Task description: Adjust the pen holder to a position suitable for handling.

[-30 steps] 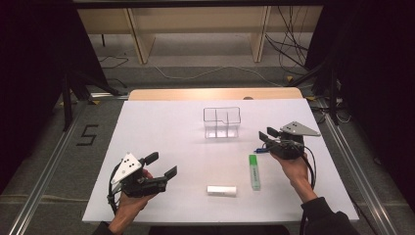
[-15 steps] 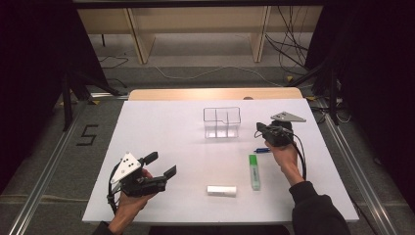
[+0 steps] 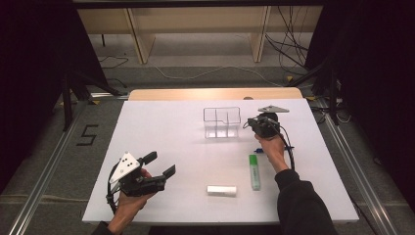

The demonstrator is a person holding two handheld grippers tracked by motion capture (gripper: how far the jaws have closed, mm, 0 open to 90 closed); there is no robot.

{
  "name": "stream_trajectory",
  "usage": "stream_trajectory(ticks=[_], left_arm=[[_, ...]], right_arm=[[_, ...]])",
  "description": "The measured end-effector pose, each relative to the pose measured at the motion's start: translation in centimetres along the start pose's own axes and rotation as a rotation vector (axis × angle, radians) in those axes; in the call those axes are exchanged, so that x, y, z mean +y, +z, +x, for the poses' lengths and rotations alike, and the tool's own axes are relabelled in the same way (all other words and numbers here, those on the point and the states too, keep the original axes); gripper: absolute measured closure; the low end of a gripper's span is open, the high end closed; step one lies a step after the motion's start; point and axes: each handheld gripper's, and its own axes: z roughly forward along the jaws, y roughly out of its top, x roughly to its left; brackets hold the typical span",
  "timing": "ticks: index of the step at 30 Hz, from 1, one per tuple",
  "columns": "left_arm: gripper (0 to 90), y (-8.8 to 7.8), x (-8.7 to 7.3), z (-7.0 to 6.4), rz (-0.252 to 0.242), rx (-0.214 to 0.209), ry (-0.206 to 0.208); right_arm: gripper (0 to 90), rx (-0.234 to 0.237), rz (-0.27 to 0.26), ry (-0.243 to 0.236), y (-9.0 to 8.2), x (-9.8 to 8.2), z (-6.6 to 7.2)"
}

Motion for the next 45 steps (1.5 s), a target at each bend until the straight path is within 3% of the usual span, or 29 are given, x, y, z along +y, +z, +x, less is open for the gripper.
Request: stream_trajectory(ticks=[22, 33, 45], left_arm=[[15.2, -0.1, 0.1, 0.1, 0.002, -0.002, 0.0], [15.2, -0.1, 0.1, 0.1, 0.002, -0.003, 0.0], [15.2, -0.1, 0.1, 0.1, 0.0, -0.003, 0.001]], right_arm=[[90.0, 0.003, 0.057, -0.023, 2.8, 0.4, 1.7], [90.0, 0.004, 0.076, -0.062, 3.7, 0.7, 3.8], [90.0, 0.001, 0.088, -0.059, 4.1, 0.7, 4.2]])
